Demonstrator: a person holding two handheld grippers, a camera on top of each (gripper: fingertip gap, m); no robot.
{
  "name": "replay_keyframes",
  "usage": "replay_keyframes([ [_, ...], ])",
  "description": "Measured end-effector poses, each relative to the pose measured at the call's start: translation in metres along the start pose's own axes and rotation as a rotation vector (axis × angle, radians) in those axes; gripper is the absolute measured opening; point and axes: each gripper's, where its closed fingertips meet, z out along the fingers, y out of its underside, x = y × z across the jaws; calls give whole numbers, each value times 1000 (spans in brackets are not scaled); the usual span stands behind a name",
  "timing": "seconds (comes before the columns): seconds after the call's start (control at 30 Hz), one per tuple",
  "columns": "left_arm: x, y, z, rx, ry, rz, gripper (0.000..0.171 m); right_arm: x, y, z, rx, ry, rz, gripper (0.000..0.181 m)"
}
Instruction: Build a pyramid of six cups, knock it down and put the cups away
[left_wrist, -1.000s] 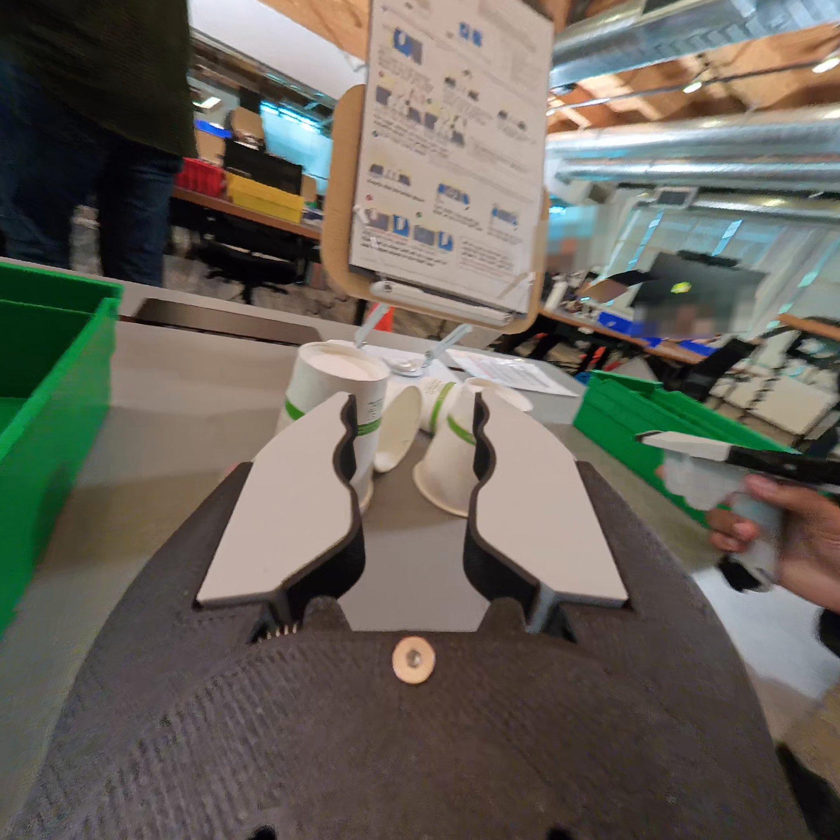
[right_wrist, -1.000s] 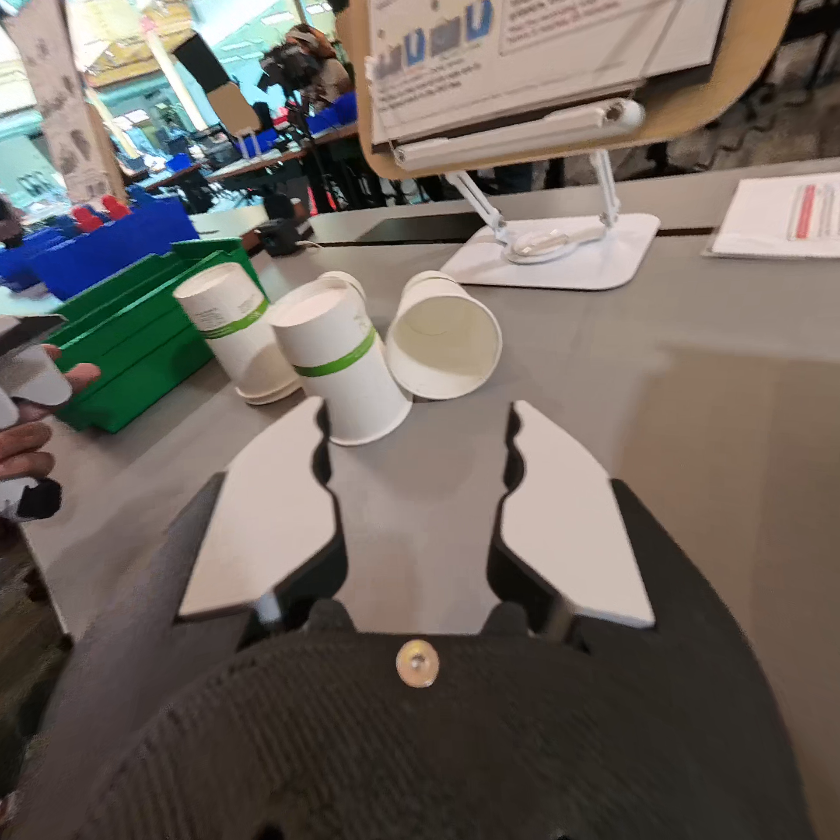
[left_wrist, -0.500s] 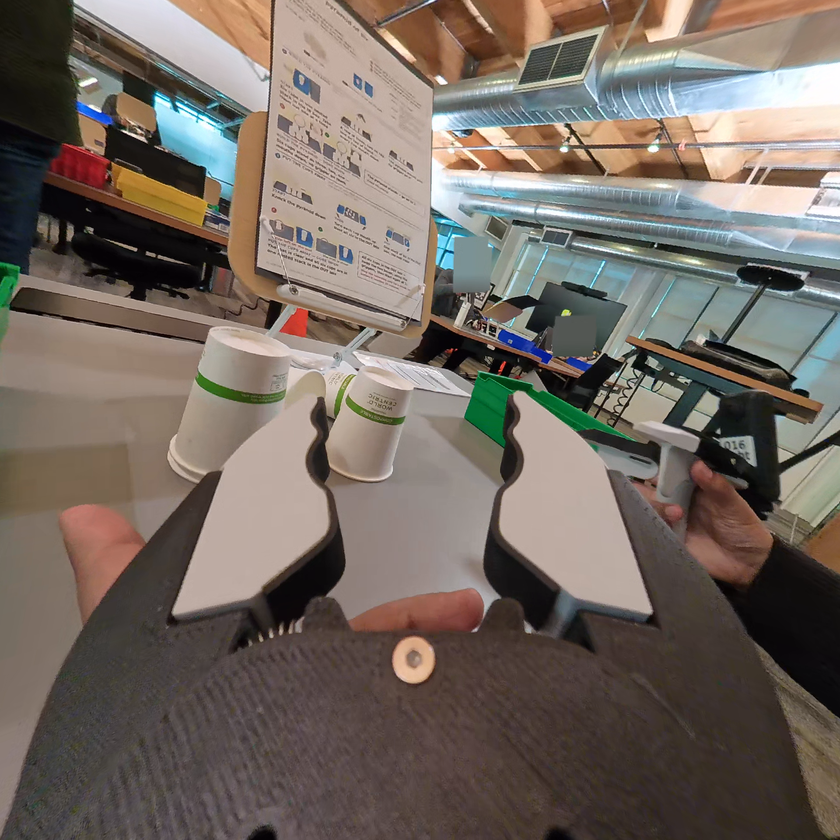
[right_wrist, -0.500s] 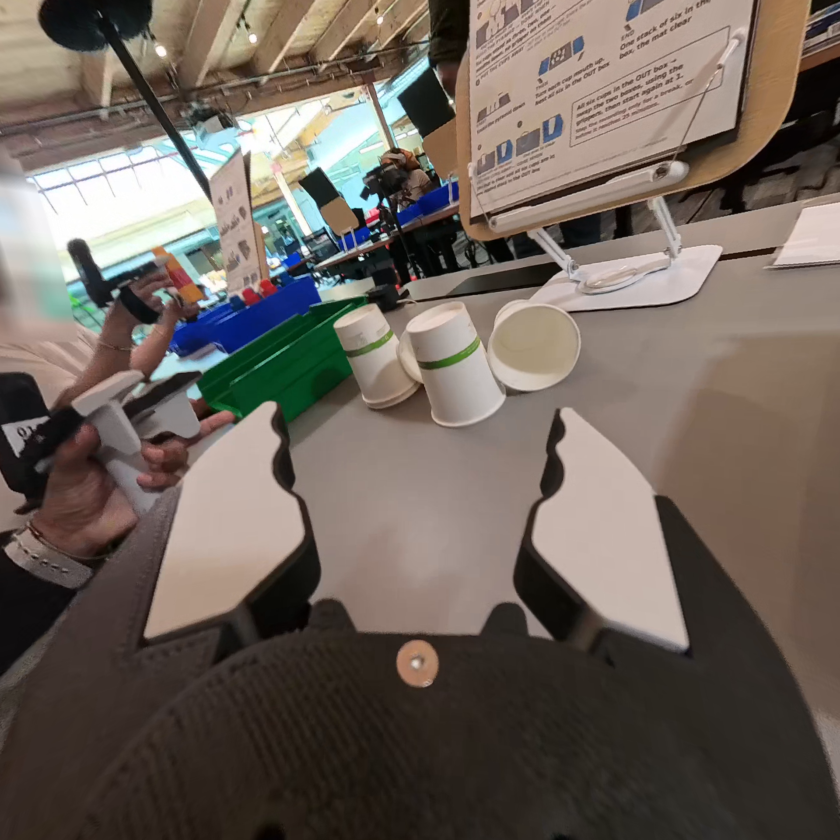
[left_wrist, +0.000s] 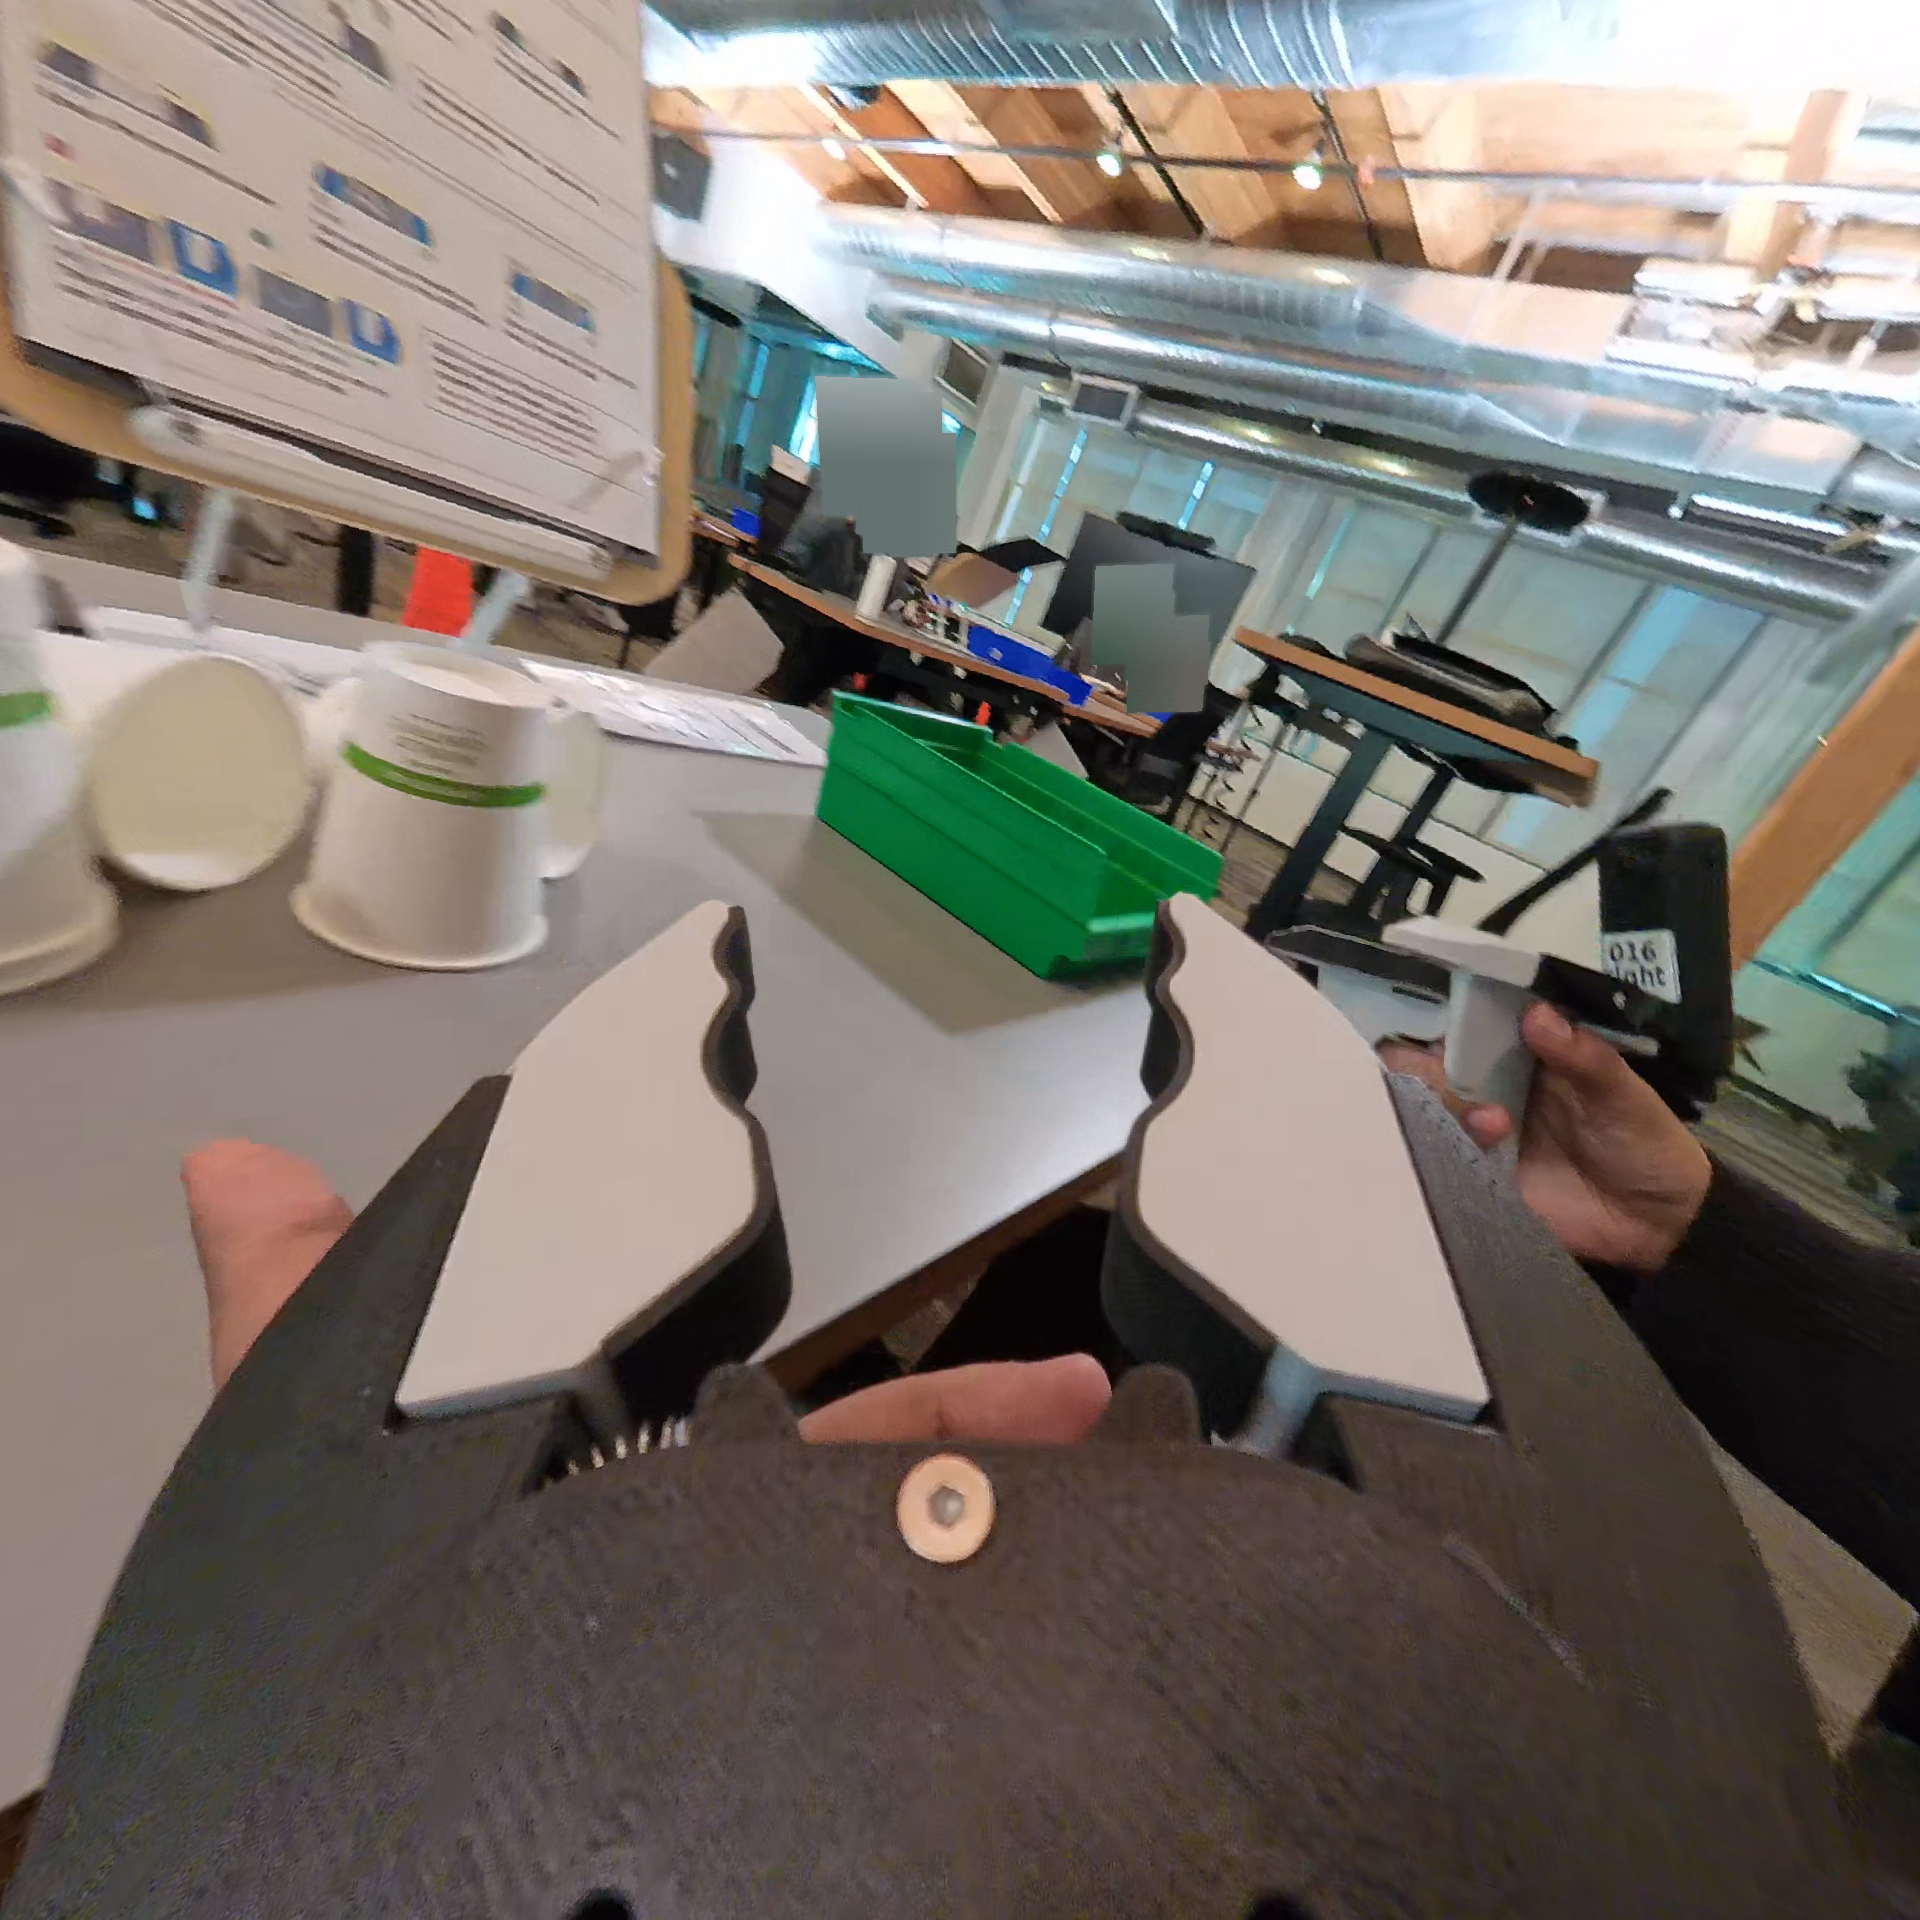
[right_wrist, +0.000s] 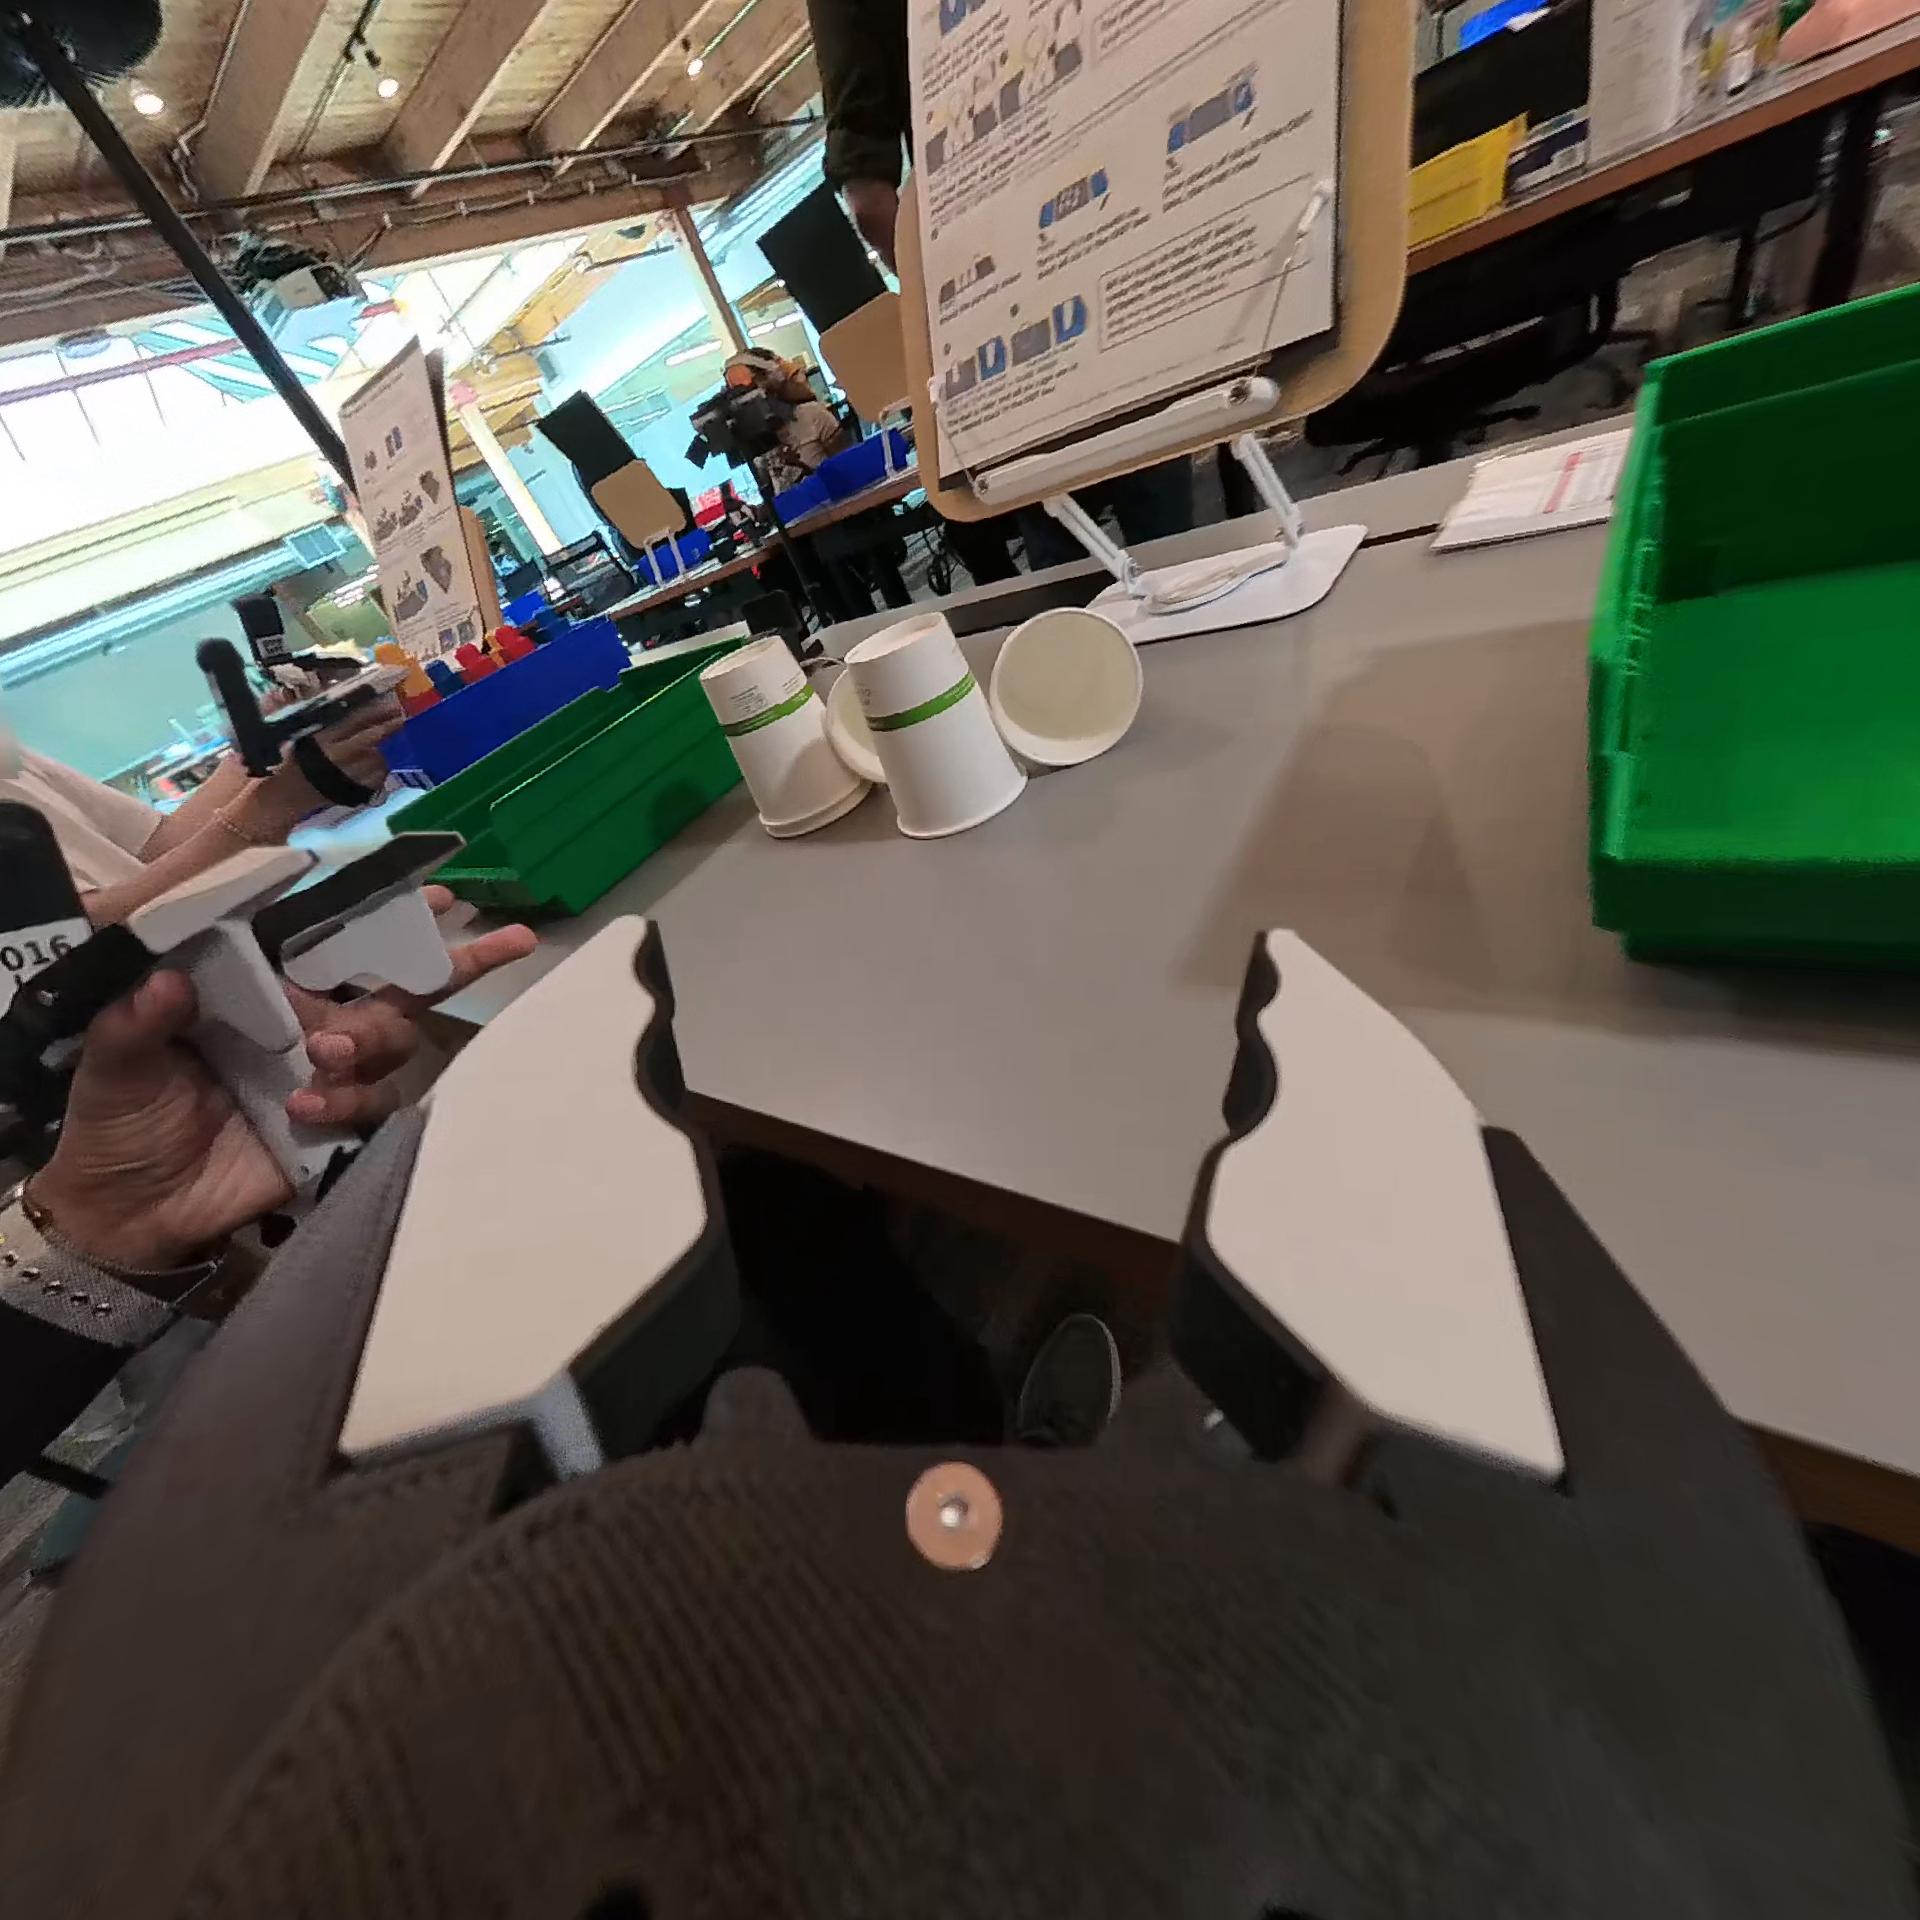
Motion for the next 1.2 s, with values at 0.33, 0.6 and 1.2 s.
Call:
replay_keyframes([
  [0.33, 72, 43, 36, -116, 164, 46, 74, 38, -8, -88, 40, 154, 20, 105],
  [0.6, 127, 79, 98, -204, 387, -30, 69, 80, -12, -183, 133, 352, 120, 104],
  [1.2, 234, 197, 248, -384, 615, 85, 35, 301, 77, -260, -325, 728, -51, 49],
])
